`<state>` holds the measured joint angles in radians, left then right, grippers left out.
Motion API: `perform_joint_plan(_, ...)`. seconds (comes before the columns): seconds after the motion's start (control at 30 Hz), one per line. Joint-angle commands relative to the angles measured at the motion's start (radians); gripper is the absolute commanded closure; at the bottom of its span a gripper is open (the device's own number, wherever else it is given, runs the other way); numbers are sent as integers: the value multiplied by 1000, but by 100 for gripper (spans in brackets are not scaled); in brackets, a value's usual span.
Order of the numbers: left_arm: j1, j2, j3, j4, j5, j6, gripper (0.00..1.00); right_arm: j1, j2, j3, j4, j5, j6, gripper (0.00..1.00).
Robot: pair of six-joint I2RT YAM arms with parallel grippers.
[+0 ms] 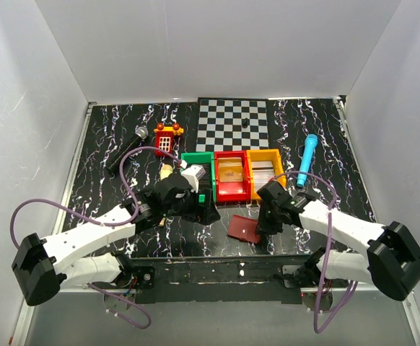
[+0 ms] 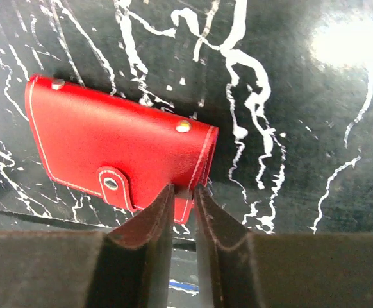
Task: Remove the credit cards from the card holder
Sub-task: Move the card holder to the center of the board.
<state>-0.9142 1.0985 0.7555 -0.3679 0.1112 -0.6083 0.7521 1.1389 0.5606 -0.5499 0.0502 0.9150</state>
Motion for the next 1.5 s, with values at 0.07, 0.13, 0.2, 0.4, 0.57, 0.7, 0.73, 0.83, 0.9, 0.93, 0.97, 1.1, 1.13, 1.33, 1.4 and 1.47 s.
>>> perform_joint_plan(0.07,-6,-97,-33,-35,-19,-13,22,3,108,145,-96,-76,-238,89)
perform_joint_plan(0.13,-6,-118,-42,-48,-27,-13,21,4,134,188,-116,-114,-324,92)
perform_joint_plan(0.2,-6,-138,-53,-57,-42,-15,21,13,175,240,-160,-113,-390,95)
perform_joint_plan(0.4,-6,-176,-88,-77,-97,-57,20,69,268,387,-226,-55,-505,99)
perform_joint_plan(0.57,-6,-244,-97,-150,-244,-137,20,150,387,547,-281,68,-594,99)
perform_joint_plan(0.7,-5,-321,-116,-206,-315,-180,19,211,453,616,-283,108,-685,99)
perform_joint_plan(0.73,-5,-336,-119,-213,-324,-185,19,220,472,631,-283,114,-705,99)
perform_joint_plan(0.83,-5,-359,-136,-226,-332,-203,18,240,521,663,-285,145,-766,99)
perform_joint_plan(0.9,-5,-359,-142,-232,-324,-209,18,248,551,683,-286,169,-797,99)
perform_joint_plan(0.93,-5,-356,-145,-233,-321,-215,17,251,561,690,-286,183,-809,99)
perform_joint_plan(0.97,-5,-356,-148,-233,-318,-215,17,254,568,697,-286,192,-815,99)
perform_joint_plan(1.1,-5,-358,-162,-230,-314,-222,17,260,575,710,-277,215,-803,91)
perform_joint_plan(1.13,-5,-356,-162,-230,-315,-217,16,259,567,708,-271,214,-798,85)
perform_joint_plan(1.33,-5,-344,-142,-235,-323,-196,13,259,492,737,-280,201,-759,55)
perform_joint_plan(1.4,-5,-335,-134,-230,-321,-192,11,259,461,748,-300,207,-736,51)
perform_joint_plan(1.47,-5,-322,-130,-221,-314,-179,11,260,408,733,-314,221,-681,50)
